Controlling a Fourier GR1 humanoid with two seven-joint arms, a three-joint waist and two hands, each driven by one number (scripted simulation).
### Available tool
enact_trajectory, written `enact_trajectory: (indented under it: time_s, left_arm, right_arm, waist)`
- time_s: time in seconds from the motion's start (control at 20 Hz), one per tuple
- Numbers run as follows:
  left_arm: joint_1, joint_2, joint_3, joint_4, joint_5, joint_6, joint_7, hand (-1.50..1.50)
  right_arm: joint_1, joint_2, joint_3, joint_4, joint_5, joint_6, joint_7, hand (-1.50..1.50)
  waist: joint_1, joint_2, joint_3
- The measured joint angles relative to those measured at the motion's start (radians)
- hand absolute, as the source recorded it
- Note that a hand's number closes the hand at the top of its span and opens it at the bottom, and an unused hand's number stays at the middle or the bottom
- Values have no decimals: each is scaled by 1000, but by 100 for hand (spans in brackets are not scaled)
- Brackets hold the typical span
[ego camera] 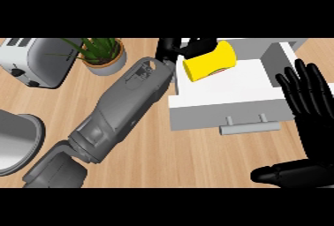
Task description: Pick up the cup, place it into the drawer and close the drawer
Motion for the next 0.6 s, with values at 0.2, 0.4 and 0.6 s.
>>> enact_trajectory:
  time_s: [0.2, 0.4, 0.6]
  left_arm:
    - [-11, 0, -65, 41, 24, 9, 1, 150]
    - [-20, 0, -136, 73, 26, 36, 18, -150]
    - [-49, 0, -167, 87, 47, 59, 37, -150]
  right_arm:
    - [-24, -7, -8, 8, -15, 3, 11, -150]
    - [-30, -4, -1, 12, -16, 8, 5, -150]
    - [-47, 2, 3, 28, -26, 15, -9, -150]
  waist:
    - [-8, 3, 0]
    - [-20, 6, 0]
    - [-29, 10, 1]
